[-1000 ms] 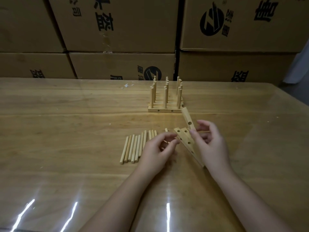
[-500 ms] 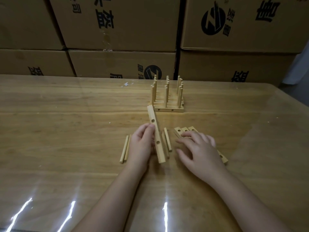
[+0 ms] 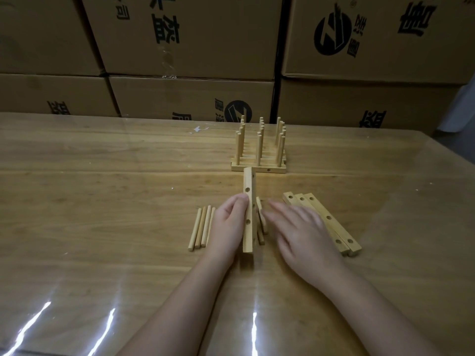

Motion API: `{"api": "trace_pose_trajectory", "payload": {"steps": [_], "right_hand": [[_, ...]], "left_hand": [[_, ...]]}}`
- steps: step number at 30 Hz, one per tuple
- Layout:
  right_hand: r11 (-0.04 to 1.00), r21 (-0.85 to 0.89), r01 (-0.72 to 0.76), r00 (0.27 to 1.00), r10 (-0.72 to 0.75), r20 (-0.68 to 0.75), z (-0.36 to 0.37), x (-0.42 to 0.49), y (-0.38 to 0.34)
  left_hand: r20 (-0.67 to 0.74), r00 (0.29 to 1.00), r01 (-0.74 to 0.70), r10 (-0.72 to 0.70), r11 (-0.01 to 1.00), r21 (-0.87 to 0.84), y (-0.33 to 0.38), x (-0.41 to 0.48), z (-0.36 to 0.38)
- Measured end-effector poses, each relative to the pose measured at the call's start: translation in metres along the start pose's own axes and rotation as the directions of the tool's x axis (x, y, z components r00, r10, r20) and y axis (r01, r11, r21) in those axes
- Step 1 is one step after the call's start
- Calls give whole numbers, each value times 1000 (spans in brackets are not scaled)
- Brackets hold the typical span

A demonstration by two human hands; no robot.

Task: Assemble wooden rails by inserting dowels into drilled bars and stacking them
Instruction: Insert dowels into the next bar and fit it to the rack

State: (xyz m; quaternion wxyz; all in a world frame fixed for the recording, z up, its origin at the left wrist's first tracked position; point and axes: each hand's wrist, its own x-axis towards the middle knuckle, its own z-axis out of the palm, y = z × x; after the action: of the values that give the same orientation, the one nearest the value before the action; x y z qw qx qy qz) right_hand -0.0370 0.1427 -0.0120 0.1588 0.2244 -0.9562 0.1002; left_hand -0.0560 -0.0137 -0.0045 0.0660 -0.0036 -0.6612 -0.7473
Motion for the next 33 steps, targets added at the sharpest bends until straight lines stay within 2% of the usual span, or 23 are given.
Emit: {"api": "trace_pose_trajectory", "payload": {"steps": [2, 4, 12, 16, 19, 22, 28, 30, 33], "right_hand": [[997, 41, 65, 992, -69, 110, 4, 0, -5], [994, 92, 58, 987, -71, 143, 7, 0, -2], [997, 72, -41, 999, 38, 34, 7, 1, -1], [998, -9, -56, 997, 57, 49, 9, 1, -2], [989, -76, -128, 991, 130, 18, 8, 3, -3], [972, -65, -224, 974, 225, 7, 6, 5, -1], [954, -67, -293, 956, 292, -25, 5, 4, -3], [947, 10, -321, 945, 321, -66, 4, 4, -2], [893, 294, -340, 907, 394, -148, 1, 5, 3]], "left_hand": [[25, 1000, -17, 16, 999, 48, 0, -1, 2], [61, 998, -29, 24, 996, 83, -1, -2, 3], [154, 985, -94, 72, 985, 144, -1, -2, 3], [163, 985, -80, 57, 987, 142, 0, -3, 3], [157, 987, -60, 39, 989, 134, 0, -3, 3], [182, 983, -41, 18, 992, 123, 1, -4, 2], [196, 981, -20, 5, 997, 73, 6, -7, 3], [190, 982, -12, 1, 998, 59, 6, -7, 3], [141, 990, 8, -7, 1000, -6, 5, -7, 4]]}}
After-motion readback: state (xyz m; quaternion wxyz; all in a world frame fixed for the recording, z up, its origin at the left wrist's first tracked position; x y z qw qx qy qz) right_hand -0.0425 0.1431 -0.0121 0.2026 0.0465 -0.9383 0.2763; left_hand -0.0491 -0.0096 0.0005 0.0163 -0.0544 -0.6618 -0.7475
